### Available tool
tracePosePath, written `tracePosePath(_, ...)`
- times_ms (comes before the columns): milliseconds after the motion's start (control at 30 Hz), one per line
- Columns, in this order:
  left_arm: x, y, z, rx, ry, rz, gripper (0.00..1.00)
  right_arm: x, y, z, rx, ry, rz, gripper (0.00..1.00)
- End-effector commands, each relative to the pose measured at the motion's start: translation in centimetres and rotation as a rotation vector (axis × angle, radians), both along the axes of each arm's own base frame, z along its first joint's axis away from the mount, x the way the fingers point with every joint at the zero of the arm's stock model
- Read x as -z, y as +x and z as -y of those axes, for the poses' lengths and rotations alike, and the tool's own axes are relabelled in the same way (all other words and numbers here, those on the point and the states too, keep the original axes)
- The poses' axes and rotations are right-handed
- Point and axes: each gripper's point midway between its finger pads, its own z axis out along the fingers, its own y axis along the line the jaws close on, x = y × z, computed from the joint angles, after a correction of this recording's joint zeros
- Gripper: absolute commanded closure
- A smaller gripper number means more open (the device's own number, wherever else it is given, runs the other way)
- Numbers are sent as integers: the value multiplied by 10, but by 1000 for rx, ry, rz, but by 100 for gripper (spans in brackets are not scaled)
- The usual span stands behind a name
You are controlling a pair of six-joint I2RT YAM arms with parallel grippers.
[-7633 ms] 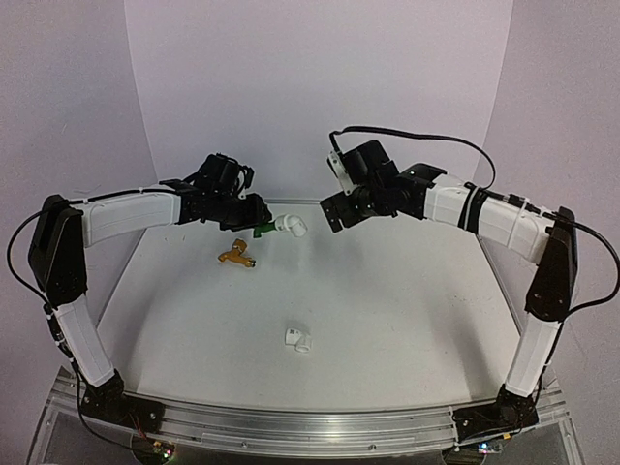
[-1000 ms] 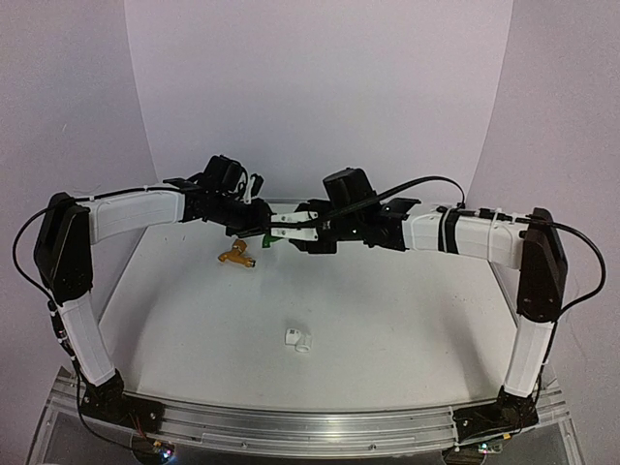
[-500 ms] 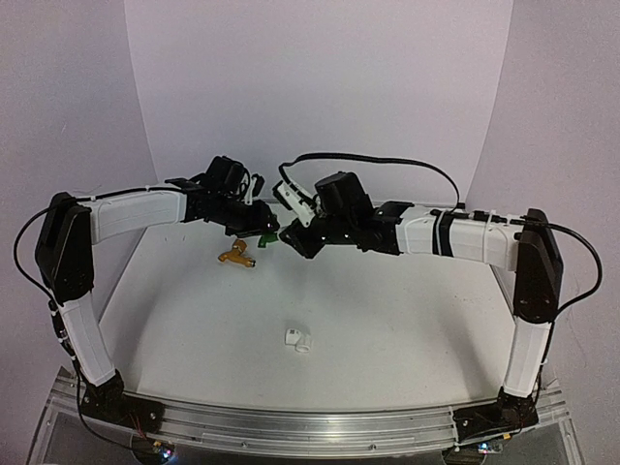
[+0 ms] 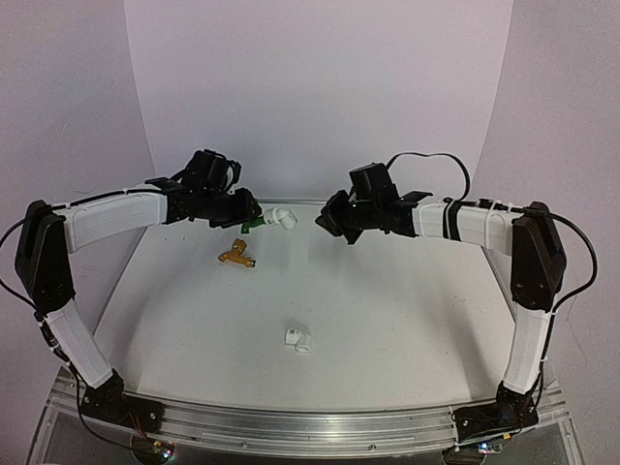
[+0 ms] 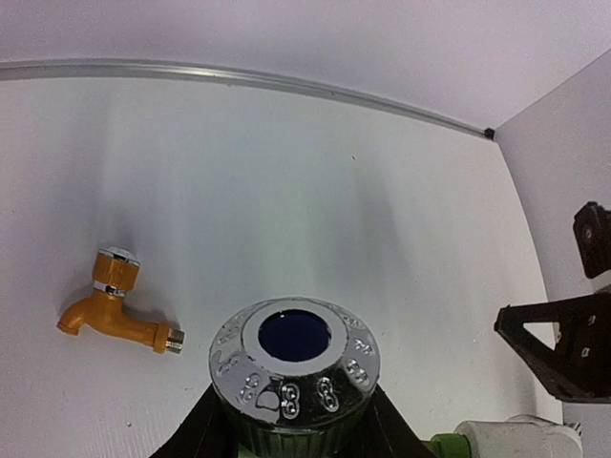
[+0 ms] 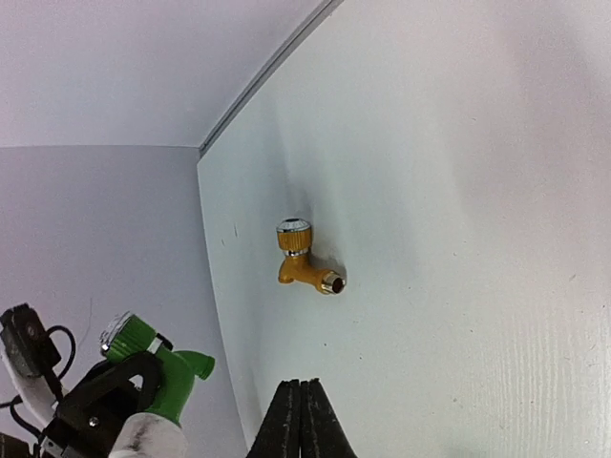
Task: Install the water faucets
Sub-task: Screw the water faucet onto the adaptor.
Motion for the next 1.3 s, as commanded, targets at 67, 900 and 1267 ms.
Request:
tracePosePath(67, -48, 10, -6, -57, -67, 139, 100, -70, -6, -32, -268, -84, 376, 54)
tracePosePath(900, -33, 9, 17, 50, -81, 63, 100, -72, -60, -85, -807, -467, 858, 5)
tracePosePath(1267, -34, 7, 19, 61, -89, 59, 100, -36, -54, -94, -793, -646, 847, 42)
